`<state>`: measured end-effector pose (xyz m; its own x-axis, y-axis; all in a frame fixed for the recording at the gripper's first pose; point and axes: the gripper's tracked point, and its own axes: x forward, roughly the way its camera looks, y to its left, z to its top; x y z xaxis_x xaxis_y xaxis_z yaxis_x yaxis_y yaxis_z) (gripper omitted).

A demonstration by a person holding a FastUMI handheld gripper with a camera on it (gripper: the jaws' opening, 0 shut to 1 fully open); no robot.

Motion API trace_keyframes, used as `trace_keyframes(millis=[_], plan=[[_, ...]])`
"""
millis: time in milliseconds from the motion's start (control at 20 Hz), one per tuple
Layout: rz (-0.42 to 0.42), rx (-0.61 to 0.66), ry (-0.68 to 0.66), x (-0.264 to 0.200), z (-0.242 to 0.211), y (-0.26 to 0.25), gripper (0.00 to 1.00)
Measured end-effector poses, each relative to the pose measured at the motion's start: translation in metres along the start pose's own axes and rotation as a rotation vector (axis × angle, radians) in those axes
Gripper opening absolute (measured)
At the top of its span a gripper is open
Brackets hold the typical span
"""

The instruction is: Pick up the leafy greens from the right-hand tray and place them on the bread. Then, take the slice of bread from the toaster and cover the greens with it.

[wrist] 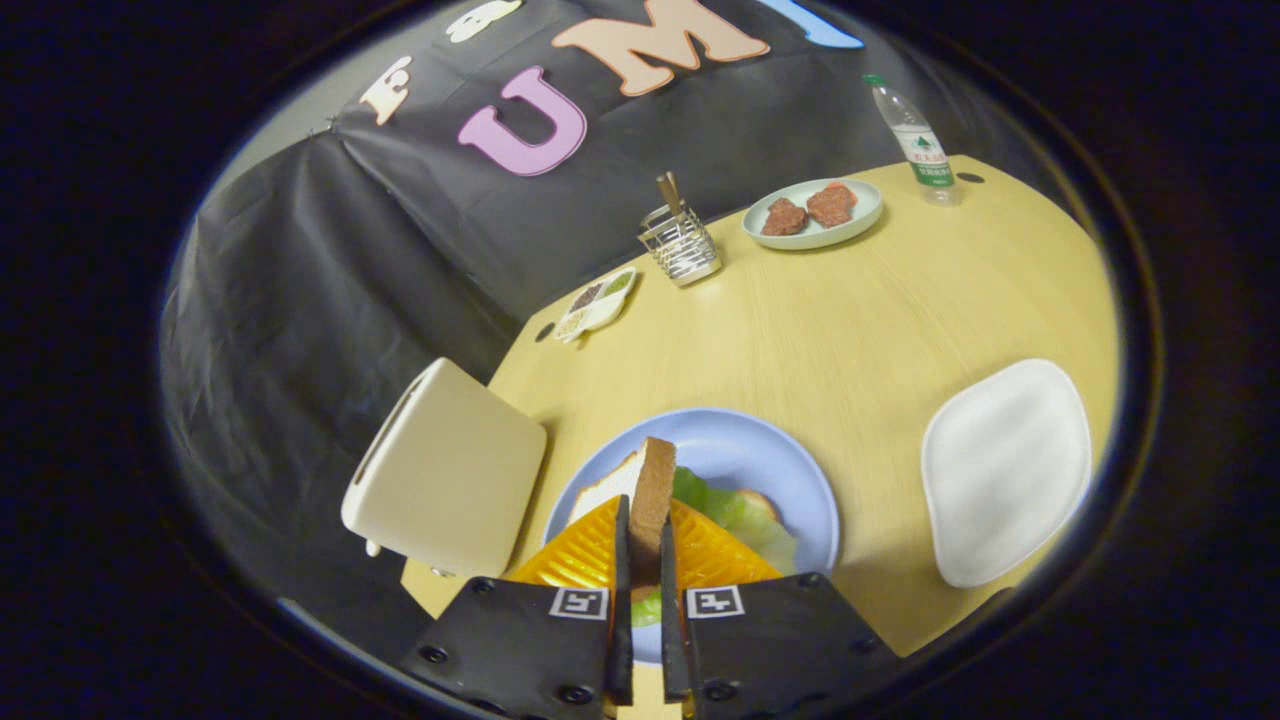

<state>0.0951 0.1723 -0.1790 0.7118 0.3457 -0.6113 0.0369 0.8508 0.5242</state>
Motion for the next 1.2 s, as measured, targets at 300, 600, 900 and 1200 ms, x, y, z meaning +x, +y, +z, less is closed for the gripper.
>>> trace_keyframes(millis=[300, 600, 900, 1200], plan=[[-0.122, -0.172, 0.009, -0.001, -0.013, -0.026, 0.24], [-0.215, -0.468, -0.051, -0.017, -0.001, -0.021, 0.67], [-0.207, -0.496, -0.168, -0.037, 0.029, -0.019, 0.88], [-0.228, -0.547, -0.371, -0.081, 0.082, -0.026, 0.99]])
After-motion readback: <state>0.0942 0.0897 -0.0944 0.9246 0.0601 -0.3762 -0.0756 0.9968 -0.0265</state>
